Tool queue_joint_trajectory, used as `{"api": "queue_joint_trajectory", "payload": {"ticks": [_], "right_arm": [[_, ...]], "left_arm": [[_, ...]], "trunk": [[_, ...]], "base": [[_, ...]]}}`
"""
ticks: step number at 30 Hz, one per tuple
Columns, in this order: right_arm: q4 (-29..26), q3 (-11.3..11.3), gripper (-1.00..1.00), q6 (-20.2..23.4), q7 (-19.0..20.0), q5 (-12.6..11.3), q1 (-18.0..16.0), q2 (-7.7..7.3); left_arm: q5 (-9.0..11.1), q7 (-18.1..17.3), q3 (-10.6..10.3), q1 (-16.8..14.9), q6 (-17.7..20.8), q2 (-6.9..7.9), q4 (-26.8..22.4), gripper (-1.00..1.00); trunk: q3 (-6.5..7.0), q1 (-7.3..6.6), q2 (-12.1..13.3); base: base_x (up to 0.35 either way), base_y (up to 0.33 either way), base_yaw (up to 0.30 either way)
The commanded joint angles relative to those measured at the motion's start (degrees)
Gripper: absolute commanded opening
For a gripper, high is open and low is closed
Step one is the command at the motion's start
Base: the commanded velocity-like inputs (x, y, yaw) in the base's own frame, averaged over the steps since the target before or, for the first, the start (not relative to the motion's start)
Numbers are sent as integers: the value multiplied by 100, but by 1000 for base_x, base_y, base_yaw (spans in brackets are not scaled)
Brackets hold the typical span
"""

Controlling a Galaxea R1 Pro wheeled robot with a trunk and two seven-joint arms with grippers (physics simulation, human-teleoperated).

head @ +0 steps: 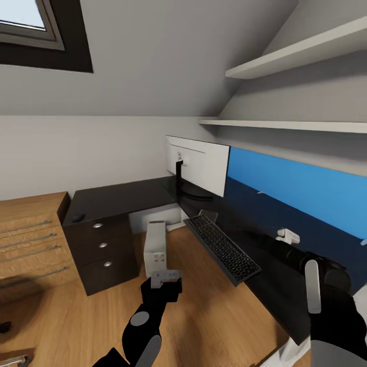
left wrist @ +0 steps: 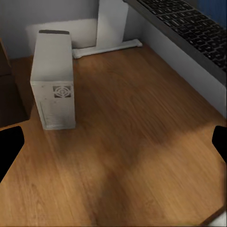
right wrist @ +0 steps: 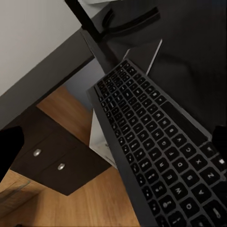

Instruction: In the bedroom, organize the workspace by keeping the computer under the desk, ensuring the monitor is on the desk, placing the keyboard on the desk next to the monitor, placing the mouse on the desk next to the keyboard, moving the folder from the swivel chair onto the desk next to the mouse, stacking the notebook on top of the folder with the pen on top of the notebook, and positioning the swivel chair next to the desk.

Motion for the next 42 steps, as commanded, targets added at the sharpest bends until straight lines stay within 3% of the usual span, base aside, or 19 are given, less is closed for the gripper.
{"api": "queue_joint_trajectory", "payload": {"ticks": [1,10,34,42], "right_arm": [[-2,-15,100,39,5,-25,-8,6],[2,-15,100,39,13,-24,-8,6],[285,-15,100,39,39,-30,-8,-3],[808,7,100,39,447,-40,-8,11]], "left_arm": [[50,50,-8,-5,12,2,-8,100],[57,45,-8,-4,12,2,-8,100],[50,52,35,-4,12,2,-8,100],[53,52,33,-4,12,2,-8,100]], "trunk": [[-7,0,-4],[-15,0,-4],[-15,0,-4],[-15,0,-4]], "base": [[2,2,-294],[1,1,-156],[0,7,-3],[0,2,0]]}}
